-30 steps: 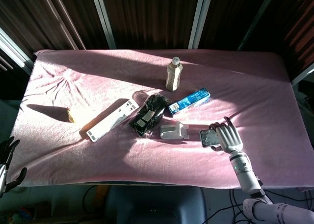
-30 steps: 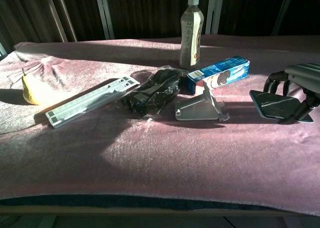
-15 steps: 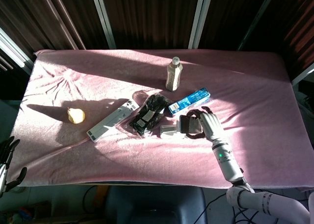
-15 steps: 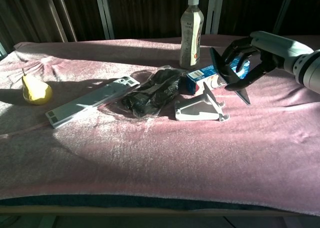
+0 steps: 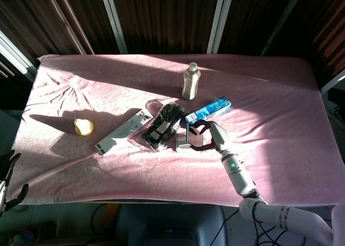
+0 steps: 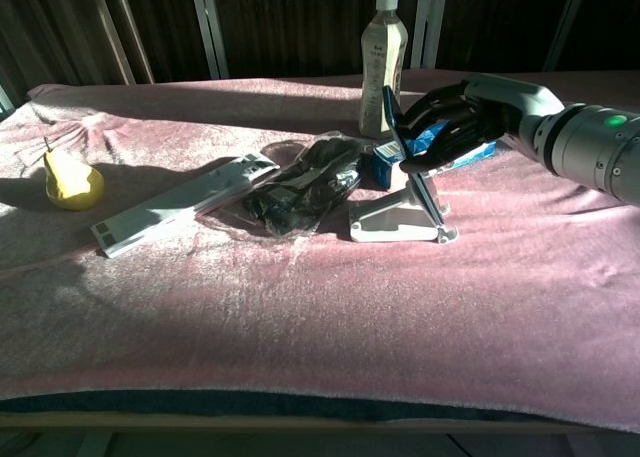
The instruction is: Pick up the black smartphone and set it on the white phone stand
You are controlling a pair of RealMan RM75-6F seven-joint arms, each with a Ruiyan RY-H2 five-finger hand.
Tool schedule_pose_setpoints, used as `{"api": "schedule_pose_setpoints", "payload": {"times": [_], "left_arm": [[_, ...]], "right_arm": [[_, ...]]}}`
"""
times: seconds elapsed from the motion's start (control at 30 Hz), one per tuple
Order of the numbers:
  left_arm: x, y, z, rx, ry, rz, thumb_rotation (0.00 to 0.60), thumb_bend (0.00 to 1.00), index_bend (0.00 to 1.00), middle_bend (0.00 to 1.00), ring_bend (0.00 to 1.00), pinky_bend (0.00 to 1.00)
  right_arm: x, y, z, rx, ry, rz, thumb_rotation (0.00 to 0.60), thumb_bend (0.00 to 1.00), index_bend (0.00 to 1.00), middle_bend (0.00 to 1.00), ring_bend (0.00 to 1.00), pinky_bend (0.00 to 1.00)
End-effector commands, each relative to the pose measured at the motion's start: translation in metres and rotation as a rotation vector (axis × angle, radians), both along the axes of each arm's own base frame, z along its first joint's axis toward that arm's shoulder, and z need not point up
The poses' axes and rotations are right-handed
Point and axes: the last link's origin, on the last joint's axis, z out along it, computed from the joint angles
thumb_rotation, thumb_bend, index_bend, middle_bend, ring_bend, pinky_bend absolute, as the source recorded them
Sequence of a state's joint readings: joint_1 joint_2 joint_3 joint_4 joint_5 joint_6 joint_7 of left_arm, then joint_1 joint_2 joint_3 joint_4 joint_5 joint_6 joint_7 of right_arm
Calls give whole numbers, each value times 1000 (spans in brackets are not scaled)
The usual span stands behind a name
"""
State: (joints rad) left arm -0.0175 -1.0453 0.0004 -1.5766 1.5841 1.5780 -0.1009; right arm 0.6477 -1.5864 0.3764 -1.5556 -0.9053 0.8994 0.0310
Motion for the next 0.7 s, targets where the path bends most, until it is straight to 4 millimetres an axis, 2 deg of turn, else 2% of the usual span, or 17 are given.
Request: {"api": "schedule_pose_setpoints", "payload": {"times": [0.03,0.7], "left_arm": [[0,0,0,-1,0,1,600,363,0,0,0,122],[0,1,0,-5,2,4,600,363,0,0,0,122]], "right_arm": [[0,-3,-2,6,-15,-11,600,267,961,663,490,255],[-15,-11,-13,41,-53,-83,600,267,961,667,503,255]]}}
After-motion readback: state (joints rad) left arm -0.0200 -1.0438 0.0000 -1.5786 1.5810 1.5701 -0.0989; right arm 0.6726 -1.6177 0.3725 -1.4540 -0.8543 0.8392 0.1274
